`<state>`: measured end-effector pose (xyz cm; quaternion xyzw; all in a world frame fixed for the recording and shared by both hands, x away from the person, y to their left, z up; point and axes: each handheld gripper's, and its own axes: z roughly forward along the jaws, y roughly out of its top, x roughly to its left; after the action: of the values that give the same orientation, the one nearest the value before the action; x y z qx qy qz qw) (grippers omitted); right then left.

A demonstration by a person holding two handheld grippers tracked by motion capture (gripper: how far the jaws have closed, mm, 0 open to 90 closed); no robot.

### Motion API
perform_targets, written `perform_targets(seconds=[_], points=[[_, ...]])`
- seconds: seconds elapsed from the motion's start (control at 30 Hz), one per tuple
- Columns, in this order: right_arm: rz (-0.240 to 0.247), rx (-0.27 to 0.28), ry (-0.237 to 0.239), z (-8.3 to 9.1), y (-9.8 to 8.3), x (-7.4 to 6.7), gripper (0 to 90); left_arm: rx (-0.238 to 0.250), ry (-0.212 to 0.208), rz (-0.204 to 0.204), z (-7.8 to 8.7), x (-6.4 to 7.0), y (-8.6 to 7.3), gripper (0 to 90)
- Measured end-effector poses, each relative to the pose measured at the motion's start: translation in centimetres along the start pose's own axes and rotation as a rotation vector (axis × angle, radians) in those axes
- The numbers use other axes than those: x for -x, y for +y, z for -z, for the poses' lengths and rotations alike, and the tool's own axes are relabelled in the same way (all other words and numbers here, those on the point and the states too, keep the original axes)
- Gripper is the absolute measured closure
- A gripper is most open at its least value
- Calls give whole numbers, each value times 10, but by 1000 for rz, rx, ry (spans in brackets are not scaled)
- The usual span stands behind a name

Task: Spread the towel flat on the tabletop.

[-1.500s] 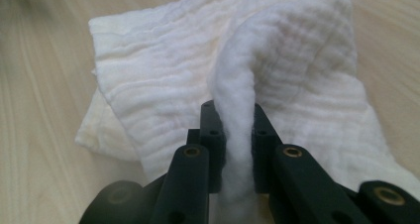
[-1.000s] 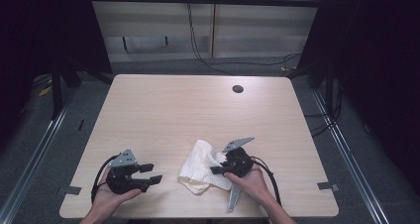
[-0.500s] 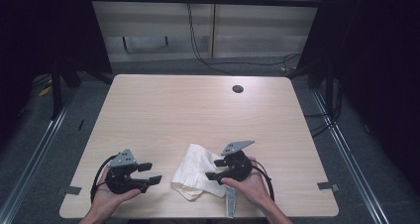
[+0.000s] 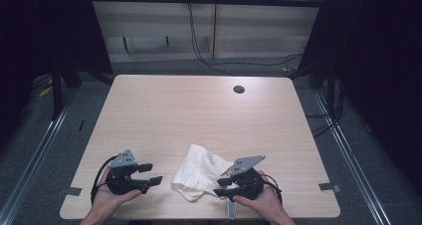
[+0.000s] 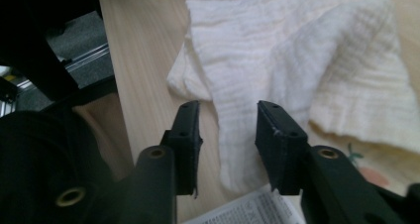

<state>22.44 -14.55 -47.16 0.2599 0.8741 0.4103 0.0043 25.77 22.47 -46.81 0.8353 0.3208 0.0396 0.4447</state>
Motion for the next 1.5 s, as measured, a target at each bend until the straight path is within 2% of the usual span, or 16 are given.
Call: perform_targets(seconds=[0.13, 0.23, 0.33, 0.43, 0.5, 0.57, 0.7, 0.73, 0.83, 0.9, 0.93, 1.07, 1.1, 1.27, 1.3, 1.5], points=[[34, -45, -12, -12, -6, 1, 643, 0, 4, 5, 1, 0, 0, 371], [52, -82, -38, -20, -9, 1, 602, 8, 6, 1, 3, 0, 0, 372], [78, -85, -45, -21, -11, 1, 606, 8, 2, 4, 4, -1, -1, 371], [134, -78, -76, -22, -14, -3, 640, 7, 4, 2, 4, -1, -1, 371], [151, -80, -92, -22, -14, -4, 698, 4, 1, -2, 3, 0, -1, 371], [138, -86, -108, -21, -13, -2, 820, 6, 0, 2, 2, 1, -1, 370], [122, -85, -109, -21, -12, 0, 866, 2, 1, 0, 3, 1, -1, 370], [99, -89, -104, -20, -11, 1, 877, 2, 5, 0, 3, 0, 0, 370], [41, -21, -56, -12, -7, 4, 880, -1, 7, -1, 3, 0, 0, 370], [28, 25, -66, -2, -2, 6, 881, 3, 5, 1, 2, 1, -1, 370], [28, 25, -66, -2, -2, 6, 881, 3, 5, 1, 2, 1, -1, 370], [4, 107, -87, 20, 8, 10, 882, 4, 12, -11, 2, 3, 0, 371], [0, 144, -89, 30, 14, 10, 881, 17, 1, -12, 1, 6, 1, 371], [-1, 180, -117, 44, 24, 16, 882, 12, -21, -44, -2, 13, 5, 428], [-13, 197, -133, 51, 26, 20, 882, 13, -39, -45, -3, 14, 6, 441], [-61, 241, -187, 74, 22, 37, 882, 20, -57, -70, -4, 20, 13, 489]])
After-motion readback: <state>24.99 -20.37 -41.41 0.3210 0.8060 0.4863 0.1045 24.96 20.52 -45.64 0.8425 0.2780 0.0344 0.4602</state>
